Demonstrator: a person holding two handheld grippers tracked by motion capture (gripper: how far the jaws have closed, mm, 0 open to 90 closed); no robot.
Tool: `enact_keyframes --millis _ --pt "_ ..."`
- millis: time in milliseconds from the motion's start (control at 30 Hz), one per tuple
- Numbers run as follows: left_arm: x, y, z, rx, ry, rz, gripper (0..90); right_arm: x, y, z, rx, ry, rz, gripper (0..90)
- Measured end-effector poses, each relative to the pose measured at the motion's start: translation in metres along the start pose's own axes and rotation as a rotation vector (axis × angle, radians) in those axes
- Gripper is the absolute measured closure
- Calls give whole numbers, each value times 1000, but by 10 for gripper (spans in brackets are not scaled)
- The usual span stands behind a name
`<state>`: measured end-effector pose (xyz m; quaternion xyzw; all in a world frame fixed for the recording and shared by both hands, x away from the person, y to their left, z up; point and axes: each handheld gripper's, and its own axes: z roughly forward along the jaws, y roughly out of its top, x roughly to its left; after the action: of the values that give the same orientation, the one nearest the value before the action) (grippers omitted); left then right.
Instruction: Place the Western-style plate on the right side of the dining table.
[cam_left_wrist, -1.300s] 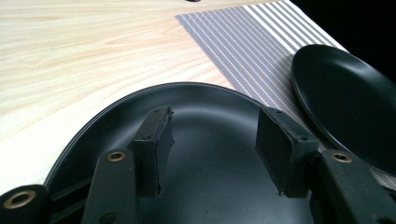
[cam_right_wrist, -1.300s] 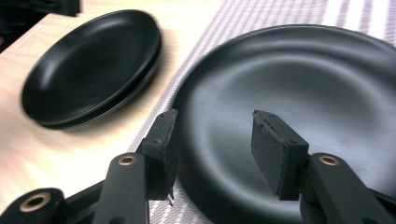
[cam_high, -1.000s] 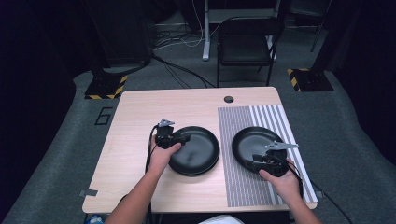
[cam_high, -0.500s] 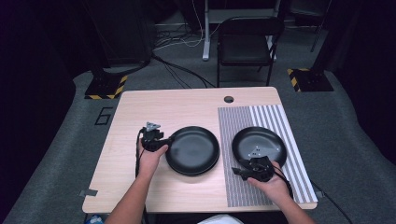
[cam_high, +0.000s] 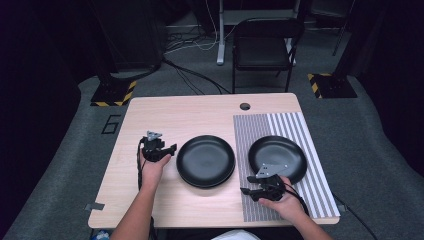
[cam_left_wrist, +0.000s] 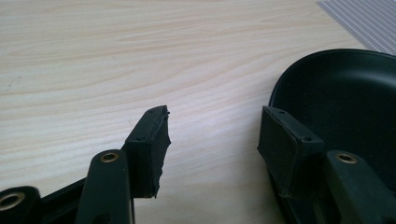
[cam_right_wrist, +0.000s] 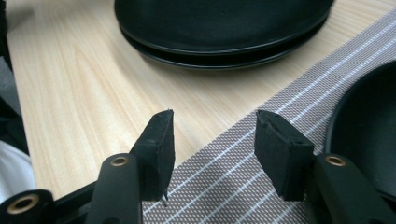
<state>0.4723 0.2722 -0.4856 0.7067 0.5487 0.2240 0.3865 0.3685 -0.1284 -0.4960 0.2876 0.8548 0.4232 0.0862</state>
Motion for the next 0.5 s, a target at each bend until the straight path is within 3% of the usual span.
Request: enact_keyframes --millis 267,367,500 --pt "11 -4 0 7 32 30 427 6 -1 9 4 44 -40 469" --pt "19 -7 0 17 37 12 426 9 -1 13 9 54 -59 465" --pt "27 -12 4 43 58 25 424 12 -1 19 21 70 -93 463"
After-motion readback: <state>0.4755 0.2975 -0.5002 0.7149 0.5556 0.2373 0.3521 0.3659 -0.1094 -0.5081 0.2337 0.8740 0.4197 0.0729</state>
